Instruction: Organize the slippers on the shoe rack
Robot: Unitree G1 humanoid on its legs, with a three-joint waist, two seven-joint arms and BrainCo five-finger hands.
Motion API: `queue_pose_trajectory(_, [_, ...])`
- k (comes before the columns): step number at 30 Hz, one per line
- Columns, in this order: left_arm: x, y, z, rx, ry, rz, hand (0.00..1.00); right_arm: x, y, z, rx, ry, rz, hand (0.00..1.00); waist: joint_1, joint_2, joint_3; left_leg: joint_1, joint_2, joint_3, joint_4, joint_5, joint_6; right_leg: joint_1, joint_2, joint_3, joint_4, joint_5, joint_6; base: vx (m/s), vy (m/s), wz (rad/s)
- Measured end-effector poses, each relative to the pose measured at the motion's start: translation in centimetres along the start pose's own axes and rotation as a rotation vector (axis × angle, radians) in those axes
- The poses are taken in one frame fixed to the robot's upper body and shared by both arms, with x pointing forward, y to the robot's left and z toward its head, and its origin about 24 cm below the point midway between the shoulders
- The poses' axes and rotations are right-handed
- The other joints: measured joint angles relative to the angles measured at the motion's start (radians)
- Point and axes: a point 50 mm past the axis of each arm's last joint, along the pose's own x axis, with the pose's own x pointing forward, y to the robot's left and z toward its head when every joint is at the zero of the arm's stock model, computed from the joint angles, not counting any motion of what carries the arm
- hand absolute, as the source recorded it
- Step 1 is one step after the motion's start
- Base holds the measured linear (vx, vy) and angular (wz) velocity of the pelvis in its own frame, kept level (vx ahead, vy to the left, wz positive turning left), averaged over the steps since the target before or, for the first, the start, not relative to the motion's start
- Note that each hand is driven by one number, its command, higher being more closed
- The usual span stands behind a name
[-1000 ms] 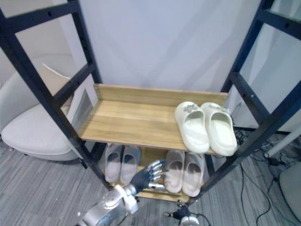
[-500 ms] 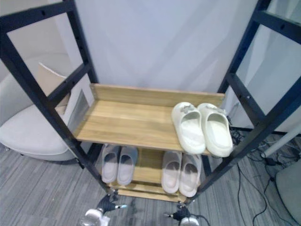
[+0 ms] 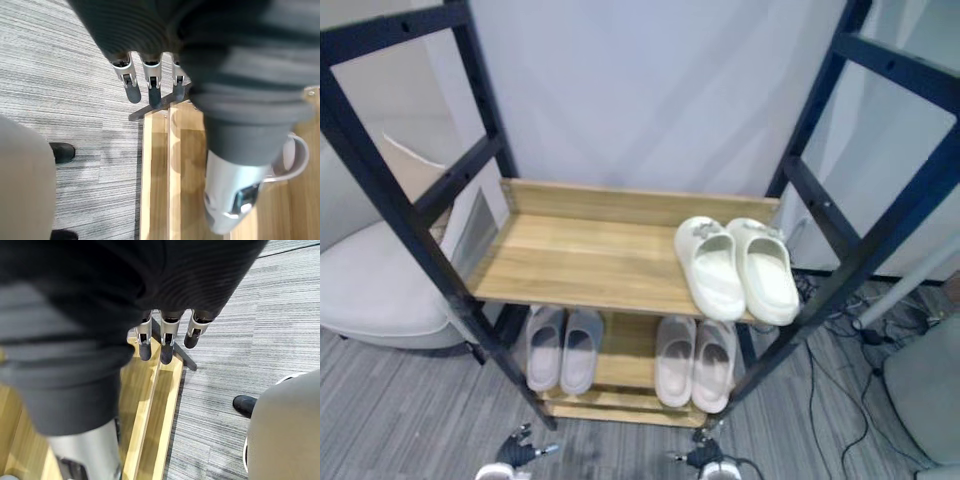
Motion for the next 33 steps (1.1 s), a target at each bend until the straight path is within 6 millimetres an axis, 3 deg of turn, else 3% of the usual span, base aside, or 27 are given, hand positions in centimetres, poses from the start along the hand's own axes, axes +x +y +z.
queue_pose_trajectory(5, [0.0, -0.1, 0.1, -0.031, -0.005, 0.009, 0.0, 0.1, 0.0, 0.2, -0.001, -0.004, 0.001, 0.0, 0.019, 0.0, 0.001, -0.02, -0.007, -0.001, 0.034, -0.023, 0.007, -0.033, -0.017, 0.007, 0.067, -0.033, 0.007, 0.03, 0.038, -0.04])
queue_pose_trajectory(8, [0.2, -0.1, 0.6, -0.021, -0.02, 0.006, 0.0, 0.3, -0.1, 0.8, -0.001, -0.016, -0.001, 0.0, 0.022, 0.0, 0.017, -0.058, -0.038, -0.031, 0.148, -0.079, 0.022, -0.11, -0.078, 0.007, 0.319, -0.131, 0.026, 0.03, 0.054, 0.38])
queue_pose_trajectory(9, [0.3, -0.4, 0.8, -0.004, -0.024, -0.002, 0.0, 0.3, -0.1, 1.0, 0.0, -0.021, 0.0, 0.0, 0.021, 0.017, 0.033, -0.062, -0.048, -0.066, 0.179, -0.089, 0.025, -0.137, -0.094, 0.034, 0.426, -0.145, 0.028, 0.02, 0.045, 0.64])
queue_pose_trajectory(11, [0.3, -0.6, 1.2, 0.02, -0.036, -0.014, 0.0, 0.4, 0.1, 1.3, 0.003, -0.028, 0.002, 0.0, 0.014, 0.009, 0.033, -0.088, -0.072, -0.148, 0.204, -0.089, 0.026, -0.161, -0.102, 0.108, 0.508, -0.155, 0.018, 0.02, 0.011, 1.36])
queue_pose_trajectory(16, [0.7, -0.4, 2.2, 0.042, -0.058, -0.005, 0.0, 0.1, 0.5, 0.6, 0.036, -0.012, 0.002, 0.0, 0.017, -0.025, 0.028, -0.192, -0.161, -0.398, 0.228, -0.029, 0.005, -0.119, -0.121, 0.175, 0.468, -0.237, 0.011, 0.02, -0.137, 1.74])
queue_pose_trajectory(18, [0.7, -0.8, 2.7, 0.03, -0.072, 0.001, 0.0, 0.3, 0.5, 1.4, 0.037, -0.033, 0.002, 0.0, 0.052, -0.007, 0.053, -0.22, -0.178, -0.469, 0.201, 0.013, -0.022, -0.08, -0.119, 0.15, 0.382, -0.268, 0.023, -0.09, -0.244, 1.02])
queue_pose_trajectory(20, [0.8, -1.1, 3.0, 0.024, -0.079, -0.006, 0.0, 0.5, 0.6, 2.6, 0.039, -0.068, 0.0, 0.0, 0.052, 0.008, 0.065, -0.253, -0.176, -0.511, 0.166, 0.054, -0.046, -0.071, -0.116, 0.1, 0.32, -0.29, 0.038, -0.15, -0.189, 0.91])
queue_pose_trajectory(21, [0.8, -1.6, 3.1, 0.017, -0.08, -0.015, 0.0, 0.5, 0.4, 3.3, 0.041, -0.099, -0.01, 0.0, 0.05, 0.031, 0.085, -0.269, -0.157, -0.518, 0.149, 0.08, -0.058, -0.072, -0.097, 0.067, 0.312, -0.282, 0.026, -0.16, -0.128, 0.9])
queue_pose_trajectory(22, [0.8, -1.7, 3.1, 0.011, -0.078, -0.015, 0.0, 0.5, 0.4, 3.4, 0.042, -0.101, -0.011, 0.0, 0.049, 0.035, 0.09, -0.273, -0.146, -0.513, 0.134, 0.087, -0.058, -0.075, -0.094, 0.049, 0.312, -0.28, 0.022, -0.17, -0.071, 0.8])
queue_pose_trajectory(25, [0.8, -1.5, 3.0, -0.029, -0.072, -0.001, 0.0, 0.6, 1.0, 3.6, 0.048, -0.098, -0.005, 0.0, 0.045, 0.039, 0.095, -0.301, -0.061, -0.297, 0.097, 0.077, -0.023, -0.072, -0.091, -0.044, 0.307, -0.278, 0.002, -0.16, -0.038, 0.71])
queue_pose_trajectory(27, [1.0, -1.1, 3.8, -0.03, -0.095, 0.011, 0.0, 0.6, 0.6, 3.7, 0.046, -0.1, -0.021, 0.0, 0.04, 0.012, 0.102, -0.381, -0.046, -0.103, 0.307, 0.057, -0.006, -0.074, -0.135, -0.126, 0.312, -0.27, 0.007, -0.11, 0.004, 0.89])
queue_pose_trajectory(28, [1.0, -1.0, 3.9, -0.03, -0.097, 0.011, 0.0, 0.6, 0.6, 3.7, 0.045, -0.099, -0.022, 0.0, 0.038, 0.008, 0.101, -0.39, -0.04, -0.064, 0.359, 0.036, 0.005, -0.073, -0.142, -0.142, 0.315, -0.267, 0.011, 0.0, 0.023, 0.95])
queue_pose_trajectory(29, [1.0, -1.1, 3.9, -0.032, -0.098, 0.01, 0.0, 0.7, 0.4, 3.8, 0.041, -0.102, -0.026, 0.0, 0.032, 0.016, 0.1, -0.407, -0.01, 0.04, 0.426, -0.025, 0.019, -0.066, -0.142, -0.177, 0.333, -0.262, 0.017, 0.05, 0.038, 0.69])
queue_pose_trajectory(31, [1.0, -1.1, 4.1, -0.024, -0.107, 0.007, 0.0, 0.8, 0.0, 4.3, 0.036, -0.112, -0.034, 0.0, 0.024, 0.029, 0.111, -0.421, -0.018, 0.094, 0.412, -0.009, 0.047, -0.087, -0.133, -0.184, 0.36, -0.263, 0.008, -0.01, 0.084, 1.12])
queue_pose_trajectory(32, [1.0, -1.2, 4.1, -0.015, -0.112, 0.004, 0.0, 0.9, 0.1, 4.7, 0.034, -0.123, -0.032, 0.0, 0.023, 0.032, 0.112, -0.41, -0.027, 0.055, 0.334, 0.008, 0.051, -0.089, -0.07, -0.148, 0.267, -0.247, -0.011, -0.16, 0.089, 1.46])
queue_pose_trajectory(33, [1.2, -1.1, 4.3, 0.002, -0.112, 0.001, 0.0, 0.9, 0.0, 5.1, 0.033, -0.134, -0.032, 0.0, 0.015, 0.019, 0.11, -0.394, -0.046, 0.043, 0.256, 0.032, 0.054, -0.076, -0.073, -0.147, 0.207, -0.215, -0.006, -0.11, 0.079, 1.28])
